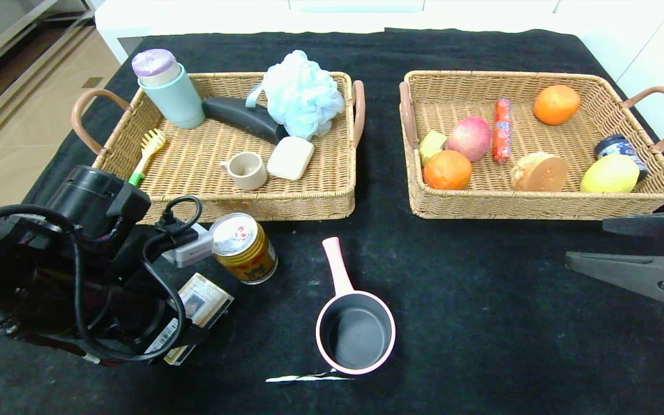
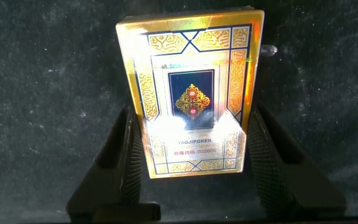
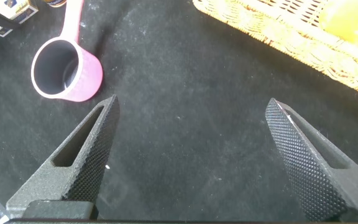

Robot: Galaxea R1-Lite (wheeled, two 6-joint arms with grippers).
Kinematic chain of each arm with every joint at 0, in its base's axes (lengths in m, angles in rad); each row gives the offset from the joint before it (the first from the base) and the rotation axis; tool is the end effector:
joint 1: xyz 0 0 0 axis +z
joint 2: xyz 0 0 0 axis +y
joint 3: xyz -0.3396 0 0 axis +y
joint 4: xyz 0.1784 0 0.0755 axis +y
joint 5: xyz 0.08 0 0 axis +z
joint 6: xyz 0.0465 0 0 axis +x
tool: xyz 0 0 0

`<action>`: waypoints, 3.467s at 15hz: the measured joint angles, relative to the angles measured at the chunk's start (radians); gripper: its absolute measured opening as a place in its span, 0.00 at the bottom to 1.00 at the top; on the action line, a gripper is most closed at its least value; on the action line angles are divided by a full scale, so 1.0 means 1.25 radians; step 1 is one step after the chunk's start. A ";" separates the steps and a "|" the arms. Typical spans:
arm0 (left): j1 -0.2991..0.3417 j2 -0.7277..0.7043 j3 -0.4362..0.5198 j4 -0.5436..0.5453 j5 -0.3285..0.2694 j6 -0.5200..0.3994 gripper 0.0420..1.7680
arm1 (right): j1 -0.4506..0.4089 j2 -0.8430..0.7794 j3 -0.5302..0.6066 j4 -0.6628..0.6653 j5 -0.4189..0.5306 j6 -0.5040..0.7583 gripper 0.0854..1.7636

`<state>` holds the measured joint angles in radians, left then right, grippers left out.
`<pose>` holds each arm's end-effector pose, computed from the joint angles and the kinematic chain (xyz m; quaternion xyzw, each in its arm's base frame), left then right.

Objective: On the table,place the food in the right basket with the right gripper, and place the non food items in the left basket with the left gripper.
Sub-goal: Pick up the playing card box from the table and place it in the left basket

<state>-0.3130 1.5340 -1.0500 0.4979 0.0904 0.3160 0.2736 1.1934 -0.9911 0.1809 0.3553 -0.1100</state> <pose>0.2398 -0.0732 0.2182 0.2312 0.4407 -0.1694 0.8507 0.1684 0.0641 0.3076 -0.0436 0.1733 0.3136 0.9326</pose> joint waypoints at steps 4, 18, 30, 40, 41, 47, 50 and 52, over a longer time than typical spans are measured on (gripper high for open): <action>-0.008 -0.022 -0.002 0.012 -0.004 -0.004 0.57 | 0.001 0.000 0.000 -0.001 -0.001 0.001 0.97; -0.060 -0.146 -0.270 0.274 0.010 -0.001 0.57 | 0.000 -0.001 -0.003 -0.001 0.000 0.000 0.97; -0.068 0.030 -0.597 0.161 -0.003 -0.045 0.57 | -0.004 0.002 -0.005 -0.002 0.000 0.000 0.97; -0.059 0.253 -0.701 -0.115 -0.005 -0.140 0.57 | -0.004 0.003 -0.005 -0.002 0.000 0.000 0.97; -0.056 0.271 -0.701 -0.141 -0.004 -0.142 0.57 | -0.004 0.003 -0.005 -0.002 0.000 0.000 0.97; -0.049 0.332 -0.702 -0.205 0.001 -0.144 0.57 | -0.001 0.005 -0.003 -0.002 0.000 0.000 0.97; -0.049 0.335 -0.703 -0.207 0.002 -0.144 0.66 | 0.000 0.005 -0.002 -0.002 0.000 0.000 0.97; -0.049 0.334 -0.706 -0.207 -0.001 -0.144 0.73 | 0.001 0.005 -0.002 -0.002 0.000 0.000 0.97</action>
<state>-0.3743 1.9521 -1.9319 0.2394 0.0894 0.1355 0.2745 1.1991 -0.9930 0.1785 0.3553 -0.1096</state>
